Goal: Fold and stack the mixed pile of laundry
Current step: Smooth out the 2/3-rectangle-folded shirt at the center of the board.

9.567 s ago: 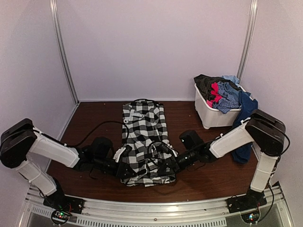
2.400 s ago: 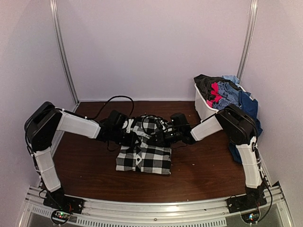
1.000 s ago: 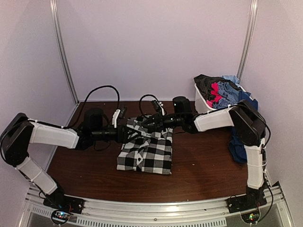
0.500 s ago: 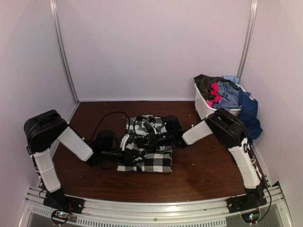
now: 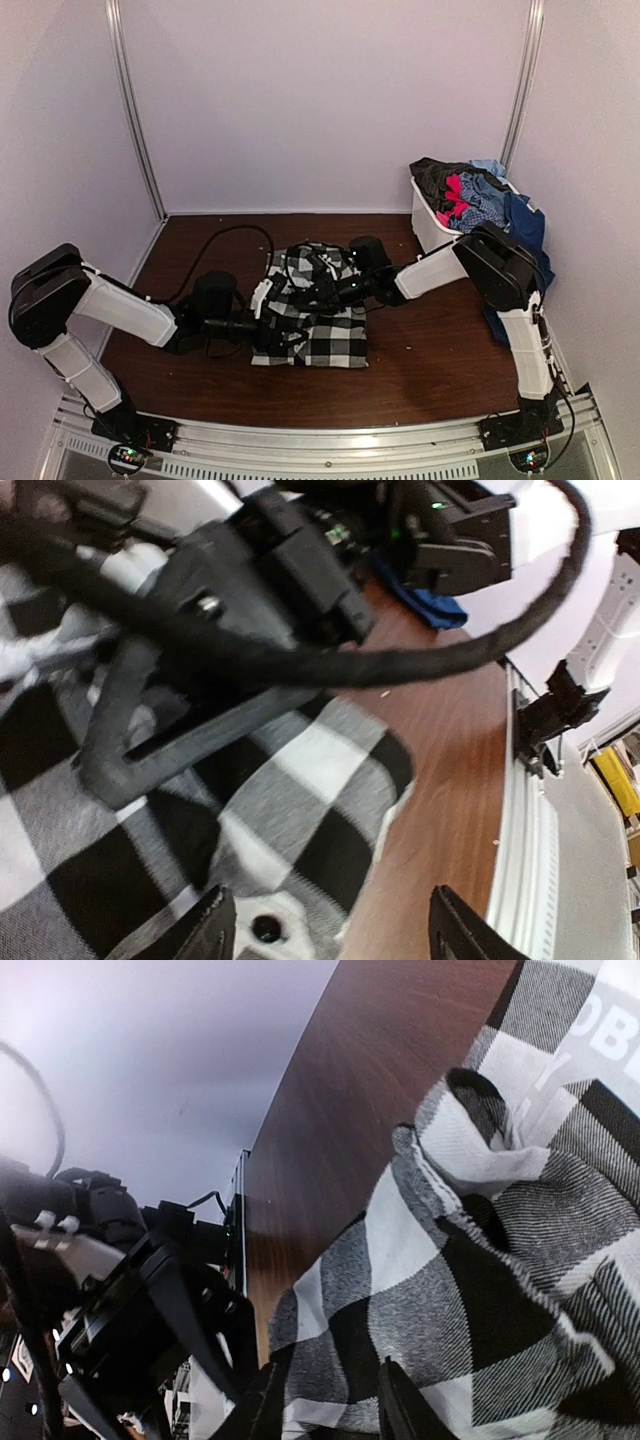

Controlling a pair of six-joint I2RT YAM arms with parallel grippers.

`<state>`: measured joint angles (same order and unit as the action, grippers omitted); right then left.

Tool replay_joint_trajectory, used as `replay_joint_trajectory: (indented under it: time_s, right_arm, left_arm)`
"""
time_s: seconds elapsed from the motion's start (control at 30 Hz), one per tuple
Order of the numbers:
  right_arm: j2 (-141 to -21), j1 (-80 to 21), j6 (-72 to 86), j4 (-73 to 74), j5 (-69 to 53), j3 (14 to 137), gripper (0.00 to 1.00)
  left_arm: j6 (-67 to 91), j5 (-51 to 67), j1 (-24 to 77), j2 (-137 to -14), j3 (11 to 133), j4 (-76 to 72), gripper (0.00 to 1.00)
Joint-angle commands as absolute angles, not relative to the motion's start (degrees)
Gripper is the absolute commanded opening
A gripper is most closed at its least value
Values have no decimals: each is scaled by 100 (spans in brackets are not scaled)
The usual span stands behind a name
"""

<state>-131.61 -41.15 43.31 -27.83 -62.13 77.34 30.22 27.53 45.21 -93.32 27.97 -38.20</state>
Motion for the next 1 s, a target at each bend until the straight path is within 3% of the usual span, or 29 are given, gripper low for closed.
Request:
replay_joint_trajectory:
  time_s: [0.0,0.1,0.27,0.57,0.7,0.8,0.97]
  right_arm:
    - [-11976,-3946,4347,-2538,-6006,7390,36]
    - [-11383,-3934,4507,-2505,-5847,6888,38]
    - [-10875,-4457,5567,-3846,-5655,5575,38]
    - [-12378,-4628,6935,-6672,-5662,4417,32]
    - [-12586,-4623,7197,-7177,-5770,4291,31]
    - [-12004,-4623,6884,-6625,-5808,4175,31]
    - [-10595,-4614,5146,-3867,-5488,4644,33]
  left_arm:
    - [2703,2526,4877,-8767,3419,-2918,68]
    - [2824,2533,4869,-8561,3338,-3018,67]
    - [3124,2628,4869,-8603,3127,-3452,68]
    - [3500,2532,4685,-9546,2519,-4790,68]
    - [2754,1895,4804,-8806,2502,-3825,71]
    - [1863,714,5073,-7733,2672,-2368,76]
    - [785,-1005,5508,-6678,2762,-1228,79]
